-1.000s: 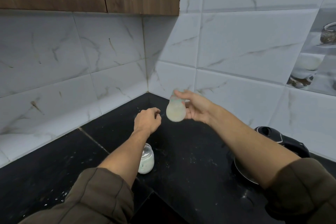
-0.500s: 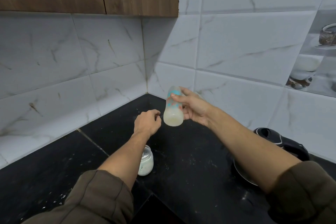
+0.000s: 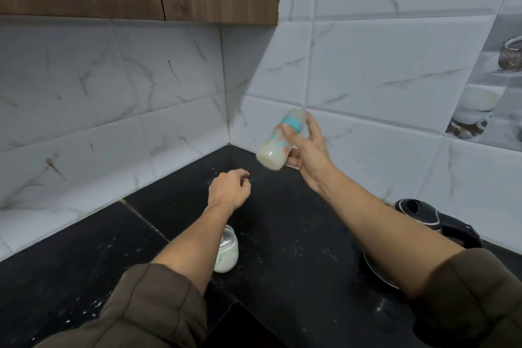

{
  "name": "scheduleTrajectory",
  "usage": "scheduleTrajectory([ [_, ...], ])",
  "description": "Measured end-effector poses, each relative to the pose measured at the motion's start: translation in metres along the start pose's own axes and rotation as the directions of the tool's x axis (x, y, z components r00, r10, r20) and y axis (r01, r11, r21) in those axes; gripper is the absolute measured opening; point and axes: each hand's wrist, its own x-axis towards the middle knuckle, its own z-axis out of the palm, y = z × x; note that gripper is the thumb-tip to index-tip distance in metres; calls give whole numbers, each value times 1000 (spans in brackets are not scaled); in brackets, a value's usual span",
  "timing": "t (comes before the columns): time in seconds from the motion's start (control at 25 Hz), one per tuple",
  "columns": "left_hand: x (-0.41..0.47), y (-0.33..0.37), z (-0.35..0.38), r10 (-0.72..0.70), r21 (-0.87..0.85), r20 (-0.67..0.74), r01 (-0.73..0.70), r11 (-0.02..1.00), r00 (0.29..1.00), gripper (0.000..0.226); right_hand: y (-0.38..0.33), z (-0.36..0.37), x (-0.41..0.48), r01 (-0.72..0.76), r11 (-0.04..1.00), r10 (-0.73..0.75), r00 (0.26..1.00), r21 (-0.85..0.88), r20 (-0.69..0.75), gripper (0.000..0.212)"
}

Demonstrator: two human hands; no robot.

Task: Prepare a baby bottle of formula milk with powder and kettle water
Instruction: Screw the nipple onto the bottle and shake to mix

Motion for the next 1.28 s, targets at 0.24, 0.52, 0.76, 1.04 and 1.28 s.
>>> scheduleTrajectory([
  [0.24, 0, -4, 2, -15, 5, 21, 15, 1000, 1000, 34, -3, -2, -3, -49, 977, 85, 982, -209, 167, 85],
  [0.52, 1, -2, -1, -14, 4, -10, 14, 1000, 1000, 34, 0, -3, 13, -26, 997, 33, 995, 76, -90, 78],
  [0.76, 5, 0, 1, -2, 5, 7, 2, 1000, 1000, 32, 9, 0, -2, -28, 996, 35, 995, -83, 89, 75],
  [1.04, 5, -6, 3, -23, 21, 8, 23, 1000, 1000, 31, 12, 0, -1, -99, 984, 113, 990, -149, 84, 68],
  [1.28, 6, -2, 1, -8, 2, -12, 8, 1000, 1000, 34, 7, 1, 12, 18, 993, 2, 986, 119, -166, 81],
])
